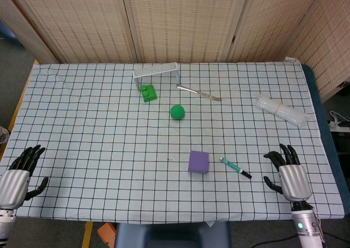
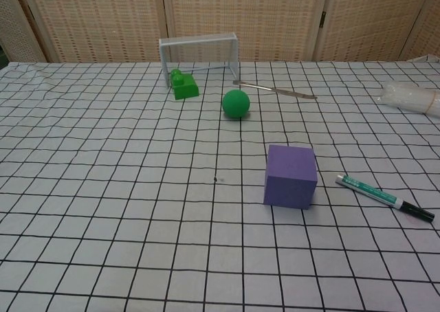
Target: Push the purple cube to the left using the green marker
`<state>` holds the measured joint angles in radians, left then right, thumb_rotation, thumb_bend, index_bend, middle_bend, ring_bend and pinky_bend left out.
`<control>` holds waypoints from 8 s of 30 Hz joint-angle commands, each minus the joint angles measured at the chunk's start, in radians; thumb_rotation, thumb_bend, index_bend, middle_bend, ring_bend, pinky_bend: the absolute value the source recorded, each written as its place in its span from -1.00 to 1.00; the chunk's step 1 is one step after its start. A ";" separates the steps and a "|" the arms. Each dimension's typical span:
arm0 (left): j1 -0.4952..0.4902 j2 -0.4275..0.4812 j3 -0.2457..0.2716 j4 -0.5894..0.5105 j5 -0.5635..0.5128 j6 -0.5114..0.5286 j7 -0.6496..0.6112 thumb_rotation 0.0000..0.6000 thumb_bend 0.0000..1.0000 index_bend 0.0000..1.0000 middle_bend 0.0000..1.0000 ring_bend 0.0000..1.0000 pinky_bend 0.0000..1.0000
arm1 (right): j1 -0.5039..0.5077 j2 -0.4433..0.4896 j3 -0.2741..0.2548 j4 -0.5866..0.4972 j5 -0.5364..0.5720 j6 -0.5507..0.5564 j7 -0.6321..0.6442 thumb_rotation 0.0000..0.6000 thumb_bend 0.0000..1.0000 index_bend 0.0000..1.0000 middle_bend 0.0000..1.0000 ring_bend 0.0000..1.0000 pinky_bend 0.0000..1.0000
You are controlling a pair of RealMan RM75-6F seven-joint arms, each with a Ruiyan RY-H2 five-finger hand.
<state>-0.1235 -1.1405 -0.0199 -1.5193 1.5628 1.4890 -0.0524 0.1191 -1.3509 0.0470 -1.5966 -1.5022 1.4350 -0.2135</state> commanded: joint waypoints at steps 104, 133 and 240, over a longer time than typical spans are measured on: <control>-0.035 0.091 0.060 0.060 0.083 -0.015 -0.332 1.00 -0.21 -1.00 -1.00 -1.00 -0.62 | 0.371 -0.481 0.057 -0.007 0.687 -0.017 -0.947 1.00 -0.52 0.09 0.00 -0.43 -0.95; -0.035 0.092 0.060 0.056 0.079 -0.016 -0.324 1.00 -0.21 -1.00 -1.00 -0.99 -0.62 | 0.363 -0.463 0.022 -0.004 0.619 -0.005 -0.914 1.00 -0.16 0.66 0.43 -0.01 -0.55; -0.028 0.101 0.033 0.088 0.026 -0.031 -0.386 1.00 -0.21 -1.00 -1.00 -0.99 -0.61 | 1.267 -0.918 0.367 0.507 1.071 -0.305 -0.818 1.00 -0.14 0.71 0.47 -0.01 -0.52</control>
<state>-0.1517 -1.0393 0.0132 -1.4313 1.5890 1.4581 -0.4385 1.3741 -2.2689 0.4260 -1.0997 -0.4462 1.1222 -1.0407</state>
